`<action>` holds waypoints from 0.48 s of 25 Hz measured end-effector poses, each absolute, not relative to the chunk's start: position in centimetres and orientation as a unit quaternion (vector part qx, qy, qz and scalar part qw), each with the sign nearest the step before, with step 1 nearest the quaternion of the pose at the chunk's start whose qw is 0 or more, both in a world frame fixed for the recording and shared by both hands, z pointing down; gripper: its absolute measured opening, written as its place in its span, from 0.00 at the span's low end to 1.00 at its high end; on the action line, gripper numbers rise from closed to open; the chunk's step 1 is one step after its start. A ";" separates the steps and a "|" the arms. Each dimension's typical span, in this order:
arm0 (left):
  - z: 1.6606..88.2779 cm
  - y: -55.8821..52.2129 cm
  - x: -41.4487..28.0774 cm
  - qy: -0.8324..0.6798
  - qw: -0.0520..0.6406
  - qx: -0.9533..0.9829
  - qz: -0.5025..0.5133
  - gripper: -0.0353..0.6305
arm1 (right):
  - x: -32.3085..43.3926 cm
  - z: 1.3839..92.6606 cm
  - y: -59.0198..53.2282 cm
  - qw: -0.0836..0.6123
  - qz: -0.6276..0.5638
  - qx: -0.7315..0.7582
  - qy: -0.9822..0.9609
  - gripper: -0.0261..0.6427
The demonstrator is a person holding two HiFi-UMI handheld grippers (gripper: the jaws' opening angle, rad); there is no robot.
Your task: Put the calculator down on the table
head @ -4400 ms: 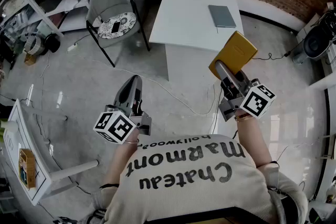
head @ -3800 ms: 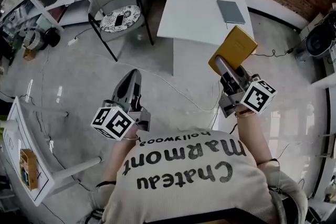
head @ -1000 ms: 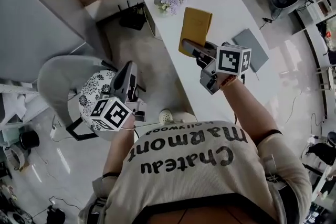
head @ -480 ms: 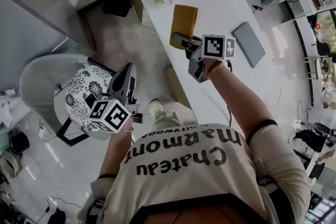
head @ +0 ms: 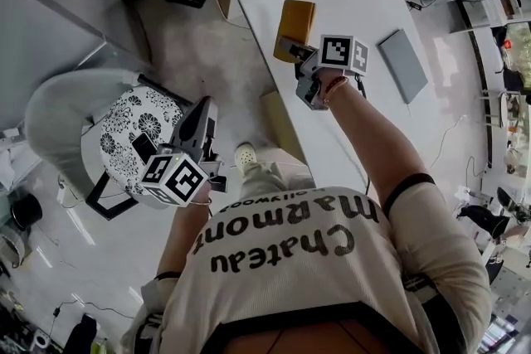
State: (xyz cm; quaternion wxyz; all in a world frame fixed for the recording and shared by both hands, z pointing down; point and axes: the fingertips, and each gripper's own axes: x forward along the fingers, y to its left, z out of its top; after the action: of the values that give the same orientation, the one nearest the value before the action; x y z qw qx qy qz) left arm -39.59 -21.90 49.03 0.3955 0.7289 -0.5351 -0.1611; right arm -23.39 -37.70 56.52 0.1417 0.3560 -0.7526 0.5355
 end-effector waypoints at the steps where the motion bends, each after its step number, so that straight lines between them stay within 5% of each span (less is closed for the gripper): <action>1: 49.1 -21.9 -40.0 -0.539 0.395 0.726 -0.162 0.06 | -23.4 56.9 -37.9 0.139 0.540 0.360 -0.748 0.17; 12: 49.6 -22.2 -41.6 -0.559 0.396 0.711 -0.163 0.06 | -23.0 58.9 -39.1 0.112 0.578 0.393 -0.706 0.18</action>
State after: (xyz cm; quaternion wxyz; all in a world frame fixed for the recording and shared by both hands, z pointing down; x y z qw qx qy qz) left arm -41.62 -22.17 49.63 0.3956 0.7105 -0.5587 -0.1629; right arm -23.02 -39.07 58.85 0.1117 0.3934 -0.7063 0.5779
